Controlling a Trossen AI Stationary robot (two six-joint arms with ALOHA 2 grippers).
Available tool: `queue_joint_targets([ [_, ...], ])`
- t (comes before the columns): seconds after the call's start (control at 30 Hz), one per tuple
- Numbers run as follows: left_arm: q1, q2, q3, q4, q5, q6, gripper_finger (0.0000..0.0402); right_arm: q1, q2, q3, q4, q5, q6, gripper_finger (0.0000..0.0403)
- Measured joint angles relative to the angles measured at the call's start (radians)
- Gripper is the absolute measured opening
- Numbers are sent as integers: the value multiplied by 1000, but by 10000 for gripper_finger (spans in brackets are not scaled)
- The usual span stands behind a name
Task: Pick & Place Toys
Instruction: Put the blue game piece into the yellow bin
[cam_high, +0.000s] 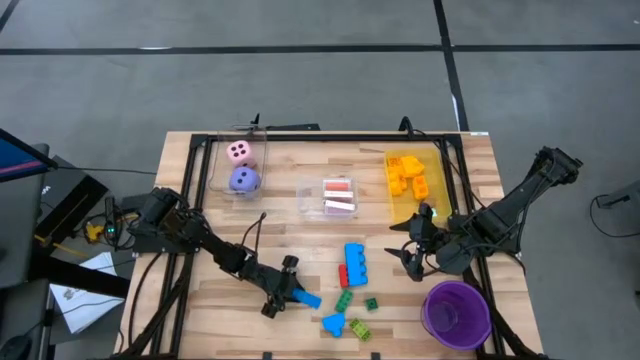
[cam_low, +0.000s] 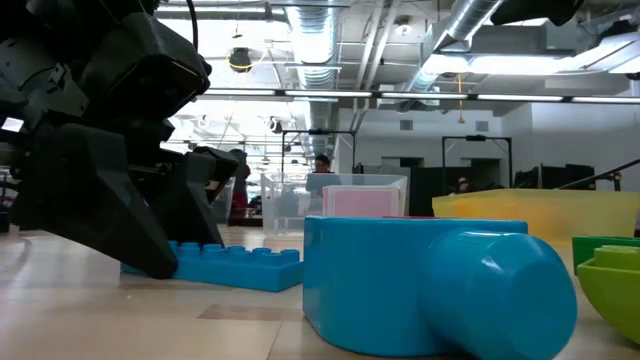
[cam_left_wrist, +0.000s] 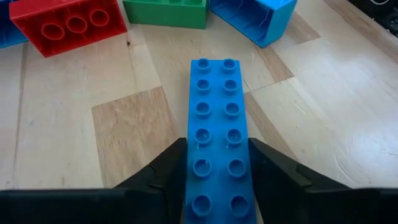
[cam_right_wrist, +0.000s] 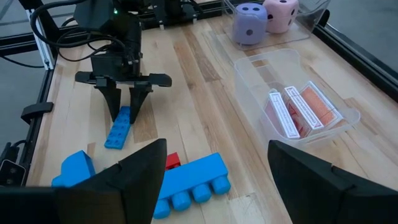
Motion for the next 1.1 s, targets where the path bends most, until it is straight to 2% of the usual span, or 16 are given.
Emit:
queue_joint_targets([
  [0.2,0,2,-3,37,-1,0,149,0,0,0,12,0,-32,272],
  [0.33,12,4,-3,82,-7,0,140,0,7,1,55,1,-101,272],
  [0.5,42,4,-3,119,-5,-4,141,-1,43,1,133,-1,-233,272],
  [0.7,93,4,-3,281,0,-28,141,-1,125,1,265,-45,-467,272],
  [0.93,182,3,3,462,175,-192,143,-9,197,1,453,-53,-658,271],
  [1.1,223,3,52,527,295,-263,144,-11,225,1,521,-58,-726,271],
])
